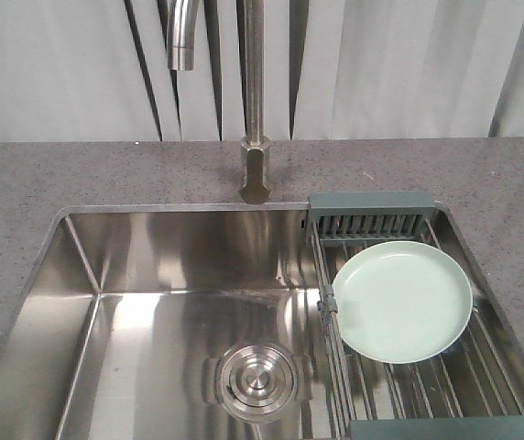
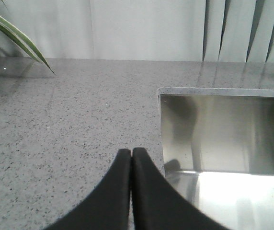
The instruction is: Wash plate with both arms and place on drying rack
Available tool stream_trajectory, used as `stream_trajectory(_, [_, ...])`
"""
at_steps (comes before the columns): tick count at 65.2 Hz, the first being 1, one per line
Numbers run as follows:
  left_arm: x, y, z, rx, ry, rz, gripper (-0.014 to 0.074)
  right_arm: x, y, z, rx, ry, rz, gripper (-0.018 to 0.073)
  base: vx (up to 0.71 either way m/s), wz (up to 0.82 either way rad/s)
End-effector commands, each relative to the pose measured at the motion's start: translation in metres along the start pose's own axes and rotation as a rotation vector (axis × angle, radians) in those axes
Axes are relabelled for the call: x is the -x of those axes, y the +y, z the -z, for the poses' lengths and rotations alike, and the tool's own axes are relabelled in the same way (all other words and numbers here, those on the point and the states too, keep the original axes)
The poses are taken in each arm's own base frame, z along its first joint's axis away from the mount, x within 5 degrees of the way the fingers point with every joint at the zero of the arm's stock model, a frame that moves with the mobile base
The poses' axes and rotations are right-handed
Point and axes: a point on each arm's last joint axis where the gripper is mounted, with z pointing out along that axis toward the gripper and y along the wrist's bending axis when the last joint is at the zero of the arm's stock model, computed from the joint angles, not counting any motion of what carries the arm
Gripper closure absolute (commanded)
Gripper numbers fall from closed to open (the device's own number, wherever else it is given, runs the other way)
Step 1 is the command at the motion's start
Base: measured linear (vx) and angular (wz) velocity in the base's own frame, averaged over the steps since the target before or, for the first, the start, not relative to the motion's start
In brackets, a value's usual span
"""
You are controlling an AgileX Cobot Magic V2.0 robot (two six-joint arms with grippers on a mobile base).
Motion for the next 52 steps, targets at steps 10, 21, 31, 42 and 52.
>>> stream_trajectory(10, [0.0267, -0.0001, 0.0056, -0.001, -0.247, 0.012, 0.0603, 0.0102, -0.0004, 0.0050, -0.009, -0.074, 0.008, 0.0211, 0.00, 0.00])
stream_trajectory(21, [0.0281, -0.0019, 0.0060, -0.036, -0.263, 0.013, 0.0603, 0.0103, -0.0003, 0.0050, -0.008, -0.074, 0.007, 0.0211, 0.00, 0.00])
stream_trajectory(31, [0.0281, -0.0032, 0.0061, -0.059, -0.262, 0.015, 0.0603, 0.0103, -0.0004, 0.0050, -0.008, -0.075, 0.007, 0.0211, 0.00, 0.00])
stream_trajectory(42, [0.0284, -0.0033, 0.0062, -0.062, -0.263, 0.015, 0.0603, 0.0103, -0.0004, 0.0050, -0.008, -0.075, 0.007, 0.0211, 0.00, 0.00])
stream_trajectory(52, [0.0284, -0.0033, 0.0061, -0.062, -0.262, 0.015, 0.0603, 0.0103, -0.0004, 0.0050, -0.008, -0.075, 0.007, 0.0211, 0.00, 0.00])
